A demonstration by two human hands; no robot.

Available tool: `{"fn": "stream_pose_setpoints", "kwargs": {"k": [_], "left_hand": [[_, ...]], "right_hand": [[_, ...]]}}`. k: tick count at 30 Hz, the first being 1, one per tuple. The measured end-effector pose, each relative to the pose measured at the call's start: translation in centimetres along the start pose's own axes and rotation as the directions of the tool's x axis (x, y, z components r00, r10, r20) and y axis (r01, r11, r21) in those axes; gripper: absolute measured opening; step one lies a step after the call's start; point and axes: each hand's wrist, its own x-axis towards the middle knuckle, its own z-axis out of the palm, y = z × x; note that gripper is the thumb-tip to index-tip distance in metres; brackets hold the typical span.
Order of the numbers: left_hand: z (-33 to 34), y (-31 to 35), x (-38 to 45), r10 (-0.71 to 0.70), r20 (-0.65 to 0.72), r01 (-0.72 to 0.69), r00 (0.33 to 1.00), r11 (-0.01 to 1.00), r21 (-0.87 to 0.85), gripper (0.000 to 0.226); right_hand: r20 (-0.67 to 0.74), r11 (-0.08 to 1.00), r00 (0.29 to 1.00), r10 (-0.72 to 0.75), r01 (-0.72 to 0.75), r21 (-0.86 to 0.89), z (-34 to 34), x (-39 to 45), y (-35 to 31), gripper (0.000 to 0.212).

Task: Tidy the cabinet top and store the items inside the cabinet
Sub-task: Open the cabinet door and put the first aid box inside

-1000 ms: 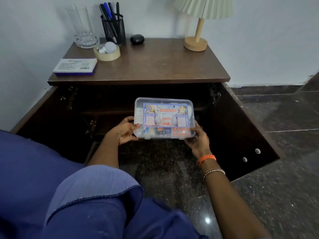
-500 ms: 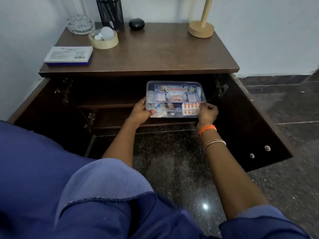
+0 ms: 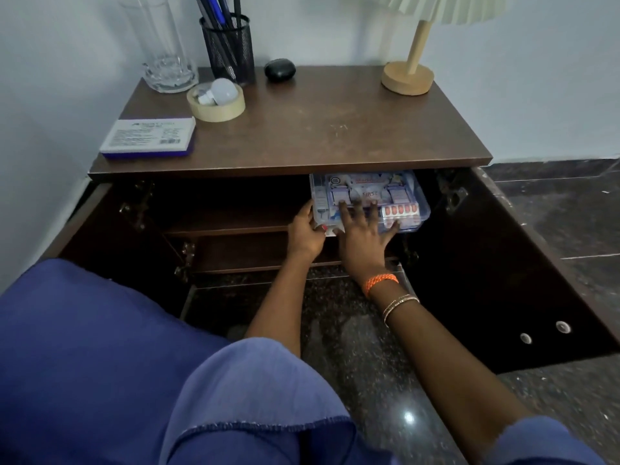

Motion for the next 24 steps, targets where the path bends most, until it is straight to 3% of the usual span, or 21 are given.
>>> {"fn": "stream_pose_setpoints", "kwargs": {"k": [4,10,24], "left_hand": [[-0.2,-1.4,-0.1,0.033,0.045,-0.037,0.998,0.994,0.104,0.081],[-1.1,-2.2,-0.6,-0.005,0.063,-0.009,0.998,0.974,0.226,0.080],[-1.8,-1.3,-1.7,0.029,0.069,-0.045,0.997,0.970,0.240,0.075]], "right_hand": [[0.027,0.997,1.000,-0.006,0.008,-0.078,-0.7,2.2,0.6,0.063],[0.043,0.997,0.998,0.051,-0.049,-0.056,-1.8,4.9,1.3,0.061],[0.042,0.997,0.997,0.062,-0.060,-0.049,-1.8,4.5,1.8,0.071]]}}
